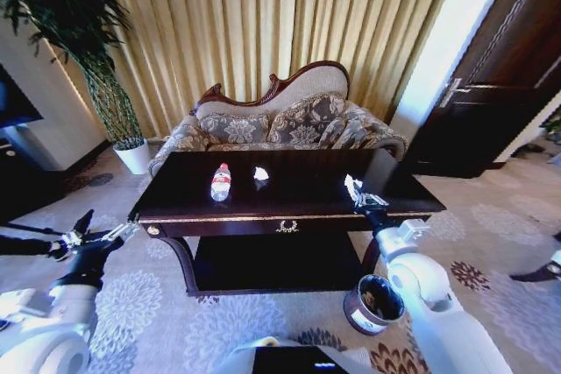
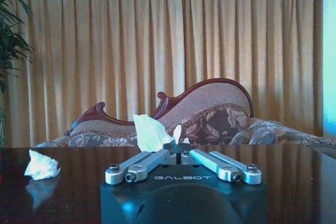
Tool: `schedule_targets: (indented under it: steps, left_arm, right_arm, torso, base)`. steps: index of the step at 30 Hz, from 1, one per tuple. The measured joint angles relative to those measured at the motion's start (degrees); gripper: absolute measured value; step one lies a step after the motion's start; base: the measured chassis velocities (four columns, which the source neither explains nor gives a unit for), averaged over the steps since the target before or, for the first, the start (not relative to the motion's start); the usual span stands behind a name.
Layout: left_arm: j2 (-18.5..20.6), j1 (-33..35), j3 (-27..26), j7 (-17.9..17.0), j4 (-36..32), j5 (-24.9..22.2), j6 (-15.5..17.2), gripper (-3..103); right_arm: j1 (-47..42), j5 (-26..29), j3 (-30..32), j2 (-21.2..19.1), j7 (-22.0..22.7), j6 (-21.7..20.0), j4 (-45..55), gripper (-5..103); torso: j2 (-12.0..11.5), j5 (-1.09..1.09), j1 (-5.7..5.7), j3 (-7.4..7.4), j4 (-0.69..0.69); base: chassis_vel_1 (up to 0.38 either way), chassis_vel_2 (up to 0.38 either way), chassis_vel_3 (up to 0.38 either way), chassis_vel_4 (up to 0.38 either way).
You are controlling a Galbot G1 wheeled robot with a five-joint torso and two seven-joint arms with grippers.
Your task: Move to the front of the table and place the trash on the table into the trash bin.
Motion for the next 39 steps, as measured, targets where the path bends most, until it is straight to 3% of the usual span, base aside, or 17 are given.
schedule_targets:
  steps: [28,39]
  left_arm:
    - [-0.27,0.20,-0.23,0.26,1.63,0.05,-1.97,100]
    - [-0.42,0.48,-0.96,0.97,3.18,-0.14,-3.35,100]
  right_arm:
    - [-0.98,-2.88,-0.20,1.91,-0.09,0.03,-2.65,0]
    - [-1.05,-5.07,0.01,2.81,-0.71,1.39,-16.25,0]
  torso:
    - [0.02,0.00,-0.04,-0.01,-0.01]
    - [-0.02,0.00,0.02,0.01,-0.02]
  base:
    - [0.102,-0.097,-0.108,0.102]
    - [0.002,-0.006,-0.001,0.004]
